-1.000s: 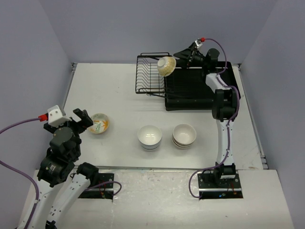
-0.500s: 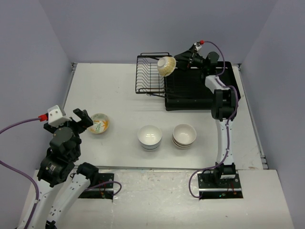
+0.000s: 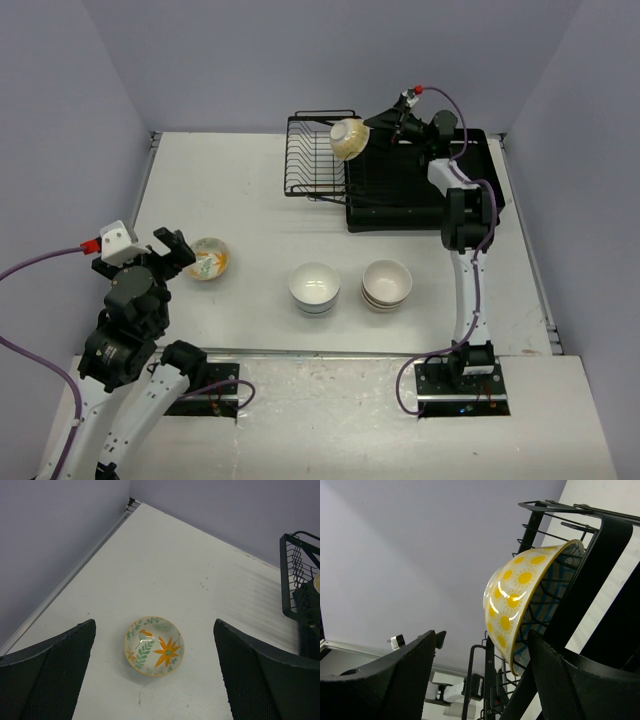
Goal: Unload the bowls from the dish rack
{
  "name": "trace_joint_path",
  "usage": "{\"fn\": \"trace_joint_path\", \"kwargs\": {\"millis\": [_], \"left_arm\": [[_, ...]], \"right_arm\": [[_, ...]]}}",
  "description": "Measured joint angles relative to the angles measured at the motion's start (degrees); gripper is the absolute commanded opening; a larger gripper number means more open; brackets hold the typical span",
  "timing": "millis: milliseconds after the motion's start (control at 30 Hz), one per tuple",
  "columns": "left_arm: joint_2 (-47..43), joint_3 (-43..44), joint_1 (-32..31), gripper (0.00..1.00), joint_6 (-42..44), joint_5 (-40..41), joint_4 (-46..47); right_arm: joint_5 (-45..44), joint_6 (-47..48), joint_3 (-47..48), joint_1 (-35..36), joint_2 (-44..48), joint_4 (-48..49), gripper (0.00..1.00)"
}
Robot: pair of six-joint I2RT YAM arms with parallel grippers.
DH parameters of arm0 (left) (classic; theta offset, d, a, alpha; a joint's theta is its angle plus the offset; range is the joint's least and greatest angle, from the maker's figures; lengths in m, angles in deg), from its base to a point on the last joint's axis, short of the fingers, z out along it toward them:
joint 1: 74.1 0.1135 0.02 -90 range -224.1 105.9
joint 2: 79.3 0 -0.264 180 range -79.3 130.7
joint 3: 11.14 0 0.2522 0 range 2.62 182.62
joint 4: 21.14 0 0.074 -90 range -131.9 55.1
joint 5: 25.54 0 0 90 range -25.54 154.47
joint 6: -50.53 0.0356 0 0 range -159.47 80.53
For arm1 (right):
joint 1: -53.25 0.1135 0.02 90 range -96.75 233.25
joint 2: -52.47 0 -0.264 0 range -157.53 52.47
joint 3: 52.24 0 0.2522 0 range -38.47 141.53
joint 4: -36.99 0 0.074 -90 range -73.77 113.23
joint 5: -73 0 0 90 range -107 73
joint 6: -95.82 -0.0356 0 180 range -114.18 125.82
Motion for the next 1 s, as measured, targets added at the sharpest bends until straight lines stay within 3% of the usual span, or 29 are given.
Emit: {"fn": "trace_joint_path", "kwargs": {"millis": [633,867,1000], "left_arm": [[-0.3,0.0,0.0,1.00,0.0,-0.1,0.0],[-0.3,0.0,0.0,1.00,0.0,-0.2,0.2],[-0.3,0.0,0.0,1.00,0.0,-0.2,0.5]], "right_arm": [[-0.1,-7.9,6.7,0.7,-6.8,4.5,0.38],[0.0,-9.5,7.1,0.8,-7.5,5.3,0.36],[-0.1,-10.9,7.7,0.8,-8.1,6.3,0.27]]}}
